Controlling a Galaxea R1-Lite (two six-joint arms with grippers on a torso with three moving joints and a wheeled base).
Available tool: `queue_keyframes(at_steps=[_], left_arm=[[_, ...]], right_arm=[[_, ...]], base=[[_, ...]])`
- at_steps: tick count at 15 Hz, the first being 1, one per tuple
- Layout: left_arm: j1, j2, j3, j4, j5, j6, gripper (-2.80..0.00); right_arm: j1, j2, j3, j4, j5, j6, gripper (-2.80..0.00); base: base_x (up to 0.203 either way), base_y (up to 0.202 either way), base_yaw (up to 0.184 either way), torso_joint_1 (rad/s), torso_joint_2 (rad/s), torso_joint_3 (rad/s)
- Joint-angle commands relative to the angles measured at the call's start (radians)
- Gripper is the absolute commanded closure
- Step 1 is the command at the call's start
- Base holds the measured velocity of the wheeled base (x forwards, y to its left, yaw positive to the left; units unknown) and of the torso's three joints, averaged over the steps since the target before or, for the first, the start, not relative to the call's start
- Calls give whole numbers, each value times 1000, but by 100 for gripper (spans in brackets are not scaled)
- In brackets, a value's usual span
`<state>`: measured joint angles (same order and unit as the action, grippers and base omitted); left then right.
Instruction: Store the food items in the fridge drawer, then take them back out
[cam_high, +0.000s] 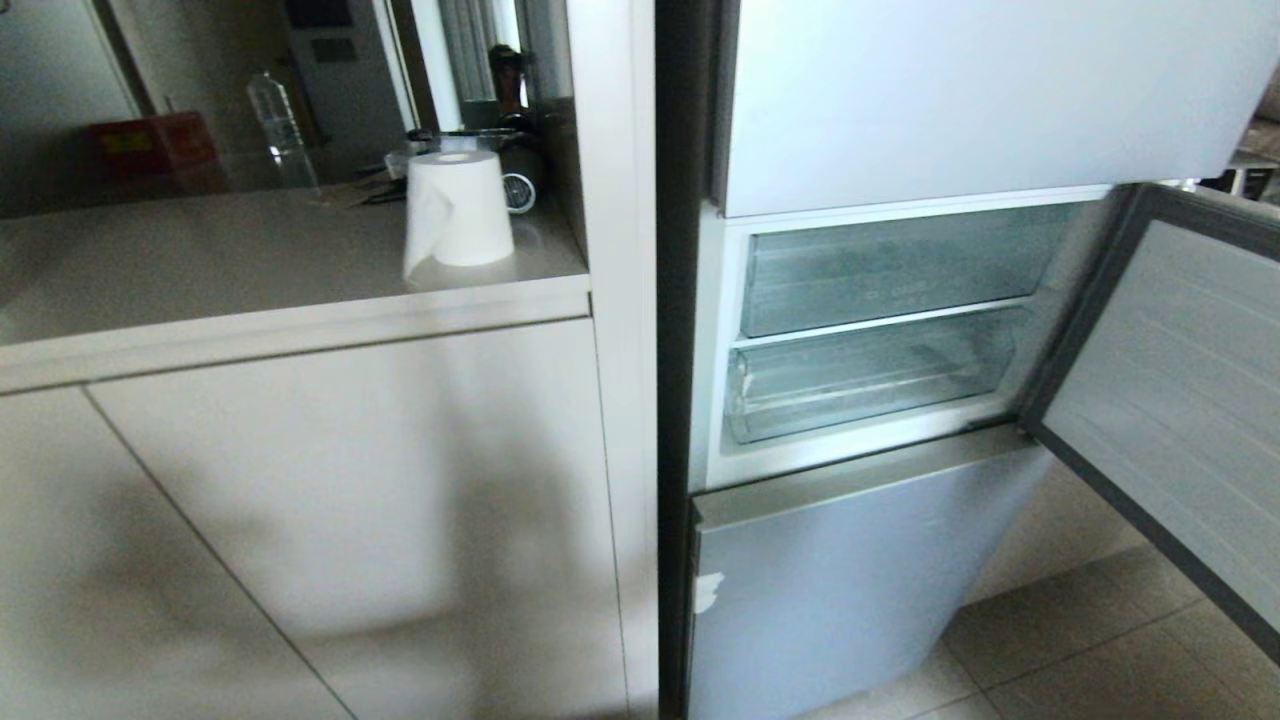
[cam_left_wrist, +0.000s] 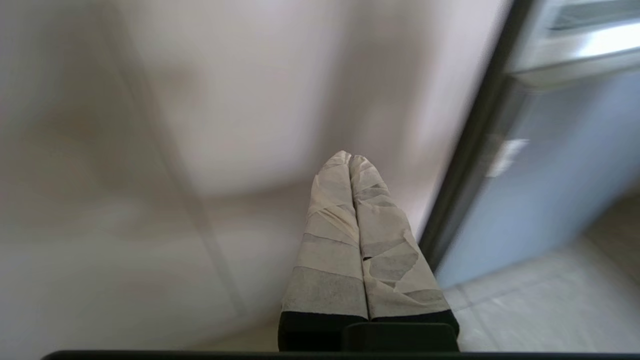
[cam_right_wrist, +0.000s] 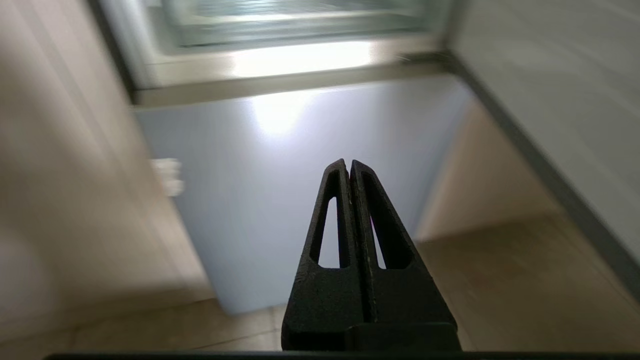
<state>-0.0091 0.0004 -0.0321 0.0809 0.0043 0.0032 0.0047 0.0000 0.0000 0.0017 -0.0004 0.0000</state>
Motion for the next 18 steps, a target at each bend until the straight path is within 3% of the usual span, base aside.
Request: queue_keyframes(at_steps=[1, 6, 10, 12, 14, 18], left_arm=[[0, 0, 0, 0, 0, 0, 0], [0, 0, 0, 0, 0, 0, 0], [0, 0, 0, 0, 0, 0, 0], [0, 1, 0, 0, 0, 0, 0], [0, 0, 0, 0, 0, 0, 0], [0, 0, 0, 0, 0, 0, 0]], right_arm=[[0, 0, 0, 0, 0, 0, 0], [0, 0, 0, 0, 2, -13, 0], [0, 0, -2, 1, 6, -42, 0], [0, 31, -70, 15, 22, -39, 0], [0, 182, -149, 30, 65, -32, 0], [2, 726, -295, -55, 199, 35, 0]], base=[[1, -9, 177, -2, 6, 2], [2, -6, 150, 1, 3, 2], [0, 0, 0, 0, 0, 0], [0, 0, 0, 0, 0, 0], [0, 0, 0, 0, 0, 0], [0, 0, 0, 0, 0, 0]])
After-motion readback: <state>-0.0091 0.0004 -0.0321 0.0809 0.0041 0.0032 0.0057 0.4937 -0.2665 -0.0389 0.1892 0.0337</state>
